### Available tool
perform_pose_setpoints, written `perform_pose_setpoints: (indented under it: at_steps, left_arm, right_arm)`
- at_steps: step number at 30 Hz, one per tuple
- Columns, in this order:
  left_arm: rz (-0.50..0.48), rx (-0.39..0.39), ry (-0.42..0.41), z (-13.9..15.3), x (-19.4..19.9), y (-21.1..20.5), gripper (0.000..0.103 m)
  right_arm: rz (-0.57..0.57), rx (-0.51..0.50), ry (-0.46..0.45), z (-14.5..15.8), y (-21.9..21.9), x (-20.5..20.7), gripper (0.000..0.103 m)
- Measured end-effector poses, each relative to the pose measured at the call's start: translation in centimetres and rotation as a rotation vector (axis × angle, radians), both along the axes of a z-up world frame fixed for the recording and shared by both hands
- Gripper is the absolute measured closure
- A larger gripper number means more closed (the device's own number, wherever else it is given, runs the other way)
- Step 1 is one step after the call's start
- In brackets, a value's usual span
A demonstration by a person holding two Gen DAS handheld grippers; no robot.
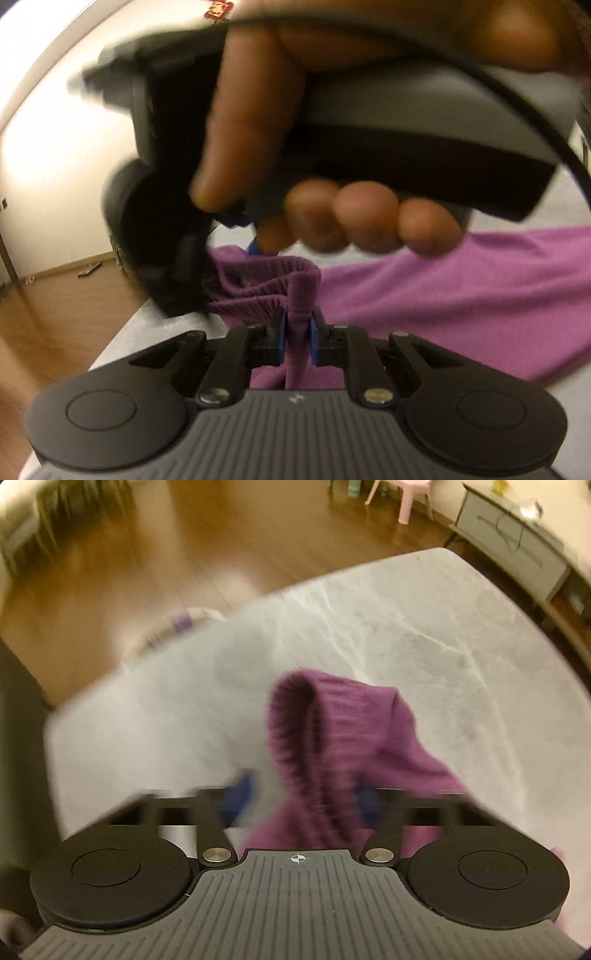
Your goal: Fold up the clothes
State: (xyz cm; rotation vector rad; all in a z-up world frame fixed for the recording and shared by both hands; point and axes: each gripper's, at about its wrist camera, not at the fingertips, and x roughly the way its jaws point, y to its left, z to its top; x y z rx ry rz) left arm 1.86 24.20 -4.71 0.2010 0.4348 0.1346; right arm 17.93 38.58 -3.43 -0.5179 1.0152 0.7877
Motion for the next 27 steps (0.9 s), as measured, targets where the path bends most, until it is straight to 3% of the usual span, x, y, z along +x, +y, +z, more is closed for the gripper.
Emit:
perform_pose_setpoints:
  at_steps: [1, 6, 7, 8, 10, 12, 14, 15, 18, 20, 23, 24, 26, 27]
  left_arm:
    - [-0.007, 0.018, -0.003, 0.0, -0.2, -0.2, 0.091]
    - [-0.105, 0.070, -0.052, 0.7, -1.7, -2.8, 0.090]
    - [-0.132, 0.083, -0.036, 0.4, -1.7, -3.6, 0.090]
    - [-0.160, 0.095, 0.000, 0.0, -1.5, -4.5, 0.090]
    - [-0.202, 0.110, 0.069, -0.9, -1.2, -5.9, 0.090]
    - [-0.219, 0.122, 0.097, -1.4, -1.5, -6.5, 0.089]
    - [-0.228, 0.138, 0.112, -1.6, -1.9, -6.9, 0.089]
    - [-0.224, 0.141, 0.113, -1.6, -2.0, -6.8, 0.089]
    - [-0.213, 0.136, 0.098, -1.2, -2.5, -6.3, 0.088]
    - [-0.223, 0.138, 0.136, -1.8, -2.1, -6.4, 0.088]
    - [-0.248, 0.122, 0.172, -2.3, -2.2, -6.5, 0.087]
    - [-0.258, 0.113, 0.177, -2.4, -2.4, -6.5, 0.084]
    - [-0.284, 0.031, 0.164, -1.4, -3.3, -5.6, 0.081]
    - [-0.296, -0.033, 0.140, -0.7, -3.9, -4.8, 0.081]
  right_arm:
    - [-0.002, -0.016, -0.024, -0.2, -0.2, 0.0, 0.092]
    - [-0.204, 0.336, 0.023, 2.6, -10.5, 0.3, 0.095]
    - [-0.281, 0.430, 0.081, 2.1, -13.5, 0.6, 0.093]
    - [-0.381, 0.513, 0.148, 0.9, -16.9, 1.0, 0.083]
    - [-0.534, 0.571, 0.242, -2.4, -21.1, 1.5, 0.066]
    - [-0.664, 0.587, 0.317, -5.8, -24.6, 1.9, 0.065]
    - [-0.683, 0.633, 0.328, -7.0, -26.2, 1.5, 0.065]
    - [-0.679, 0.645, 0.327, -7.0, -26.5, 1.3, 0.065]
    - [-0.638, 0.646, 0.286, -6.0, -26.0, 0.8, 0.079]
    - [-0.597, 0.646, 0.239, -5.1, -25.5, 0.5, 0.083]
    - [-0.546, 0.504, 0.168, -5.2, -24.3, 0.0, 0.082]
    - [-0.528, 0.445, 0.134, -5.4, -23.8, -0.1, 0.080]
    - [-0.508, 0.391, 0.054, -4.4, -23.2, -0.8, 0.055]
    - [-0.510, 0.373, 0.018, -3.7, -23.3, -1.1, 0.053]
